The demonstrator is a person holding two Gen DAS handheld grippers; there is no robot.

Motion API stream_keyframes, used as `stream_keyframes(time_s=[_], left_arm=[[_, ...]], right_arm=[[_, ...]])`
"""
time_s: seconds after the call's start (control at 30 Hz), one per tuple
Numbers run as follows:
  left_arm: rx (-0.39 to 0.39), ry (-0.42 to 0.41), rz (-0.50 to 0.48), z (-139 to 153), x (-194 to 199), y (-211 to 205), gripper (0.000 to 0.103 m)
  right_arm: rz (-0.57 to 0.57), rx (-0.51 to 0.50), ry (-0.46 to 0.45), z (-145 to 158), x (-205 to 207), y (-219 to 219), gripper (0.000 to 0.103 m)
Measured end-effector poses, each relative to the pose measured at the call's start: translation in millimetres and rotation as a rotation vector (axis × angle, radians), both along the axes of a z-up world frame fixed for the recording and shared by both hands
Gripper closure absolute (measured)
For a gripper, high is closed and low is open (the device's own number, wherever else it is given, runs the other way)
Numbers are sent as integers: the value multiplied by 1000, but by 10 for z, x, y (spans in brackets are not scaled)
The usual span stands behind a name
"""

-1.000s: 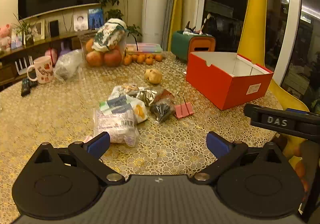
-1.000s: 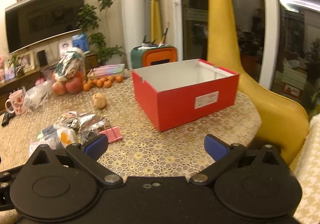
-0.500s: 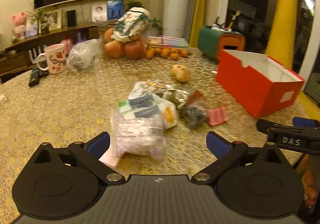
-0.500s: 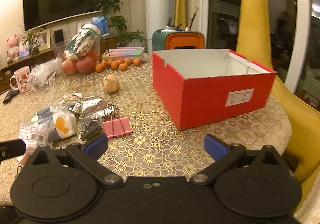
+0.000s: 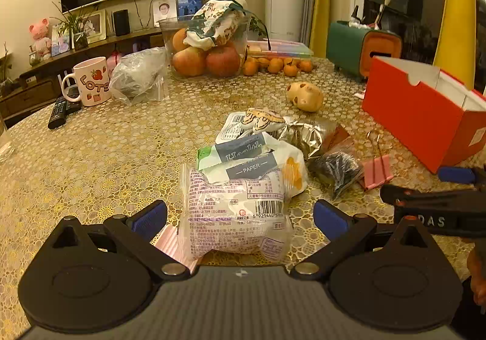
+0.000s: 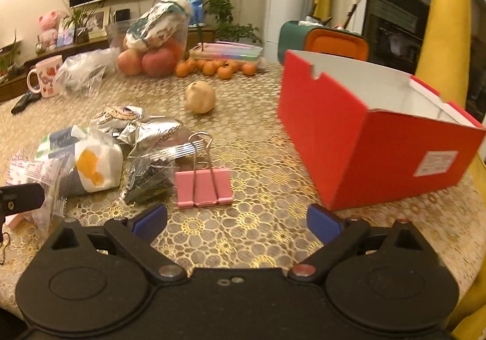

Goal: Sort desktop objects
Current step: 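Reach the left tool to the white snack packet while the right tool reaches the pink binder clip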

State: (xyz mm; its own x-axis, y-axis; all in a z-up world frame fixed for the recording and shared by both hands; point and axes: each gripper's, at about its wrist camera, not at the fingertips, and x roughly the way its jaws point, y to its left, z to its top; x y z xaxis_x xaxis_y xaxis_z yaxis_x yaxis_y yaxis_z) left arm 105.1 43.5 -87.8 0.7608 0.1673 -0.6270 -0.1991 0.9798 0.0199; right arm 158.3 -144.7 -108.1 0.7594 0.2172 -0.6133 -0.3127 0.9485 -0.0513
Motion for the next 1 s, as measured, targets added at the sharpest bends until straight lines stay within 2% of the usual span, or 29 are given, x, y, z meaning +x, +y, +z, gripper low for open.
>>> stream_keyframes(time_s=[0.2,0.57,0.7,0.77,0.93,0.97,1.0], left_arm=[[-10,27,17,-103,105,35,0],[-5,27,24,-184,180,51,0],[-1,21,28,-185,176,52,1],[4,12,21,-171,166,39,1],[20,15,-4,-153,162,-13,11],[25,16,-5,-153,161,-17,13],[31,16,-3,-150,160,-21,22]], right_arm=[[27,-9,12,-91,168,86,8],[58,15,29,-176,345,162,28],[66,15,20,-179,331,179,32],[72,22,23,-172,328,184,39],[73,33,26,-156,313,181,54],[72,34,29,-152,312,180,53],[70,34,31,-150,315,169,54]])
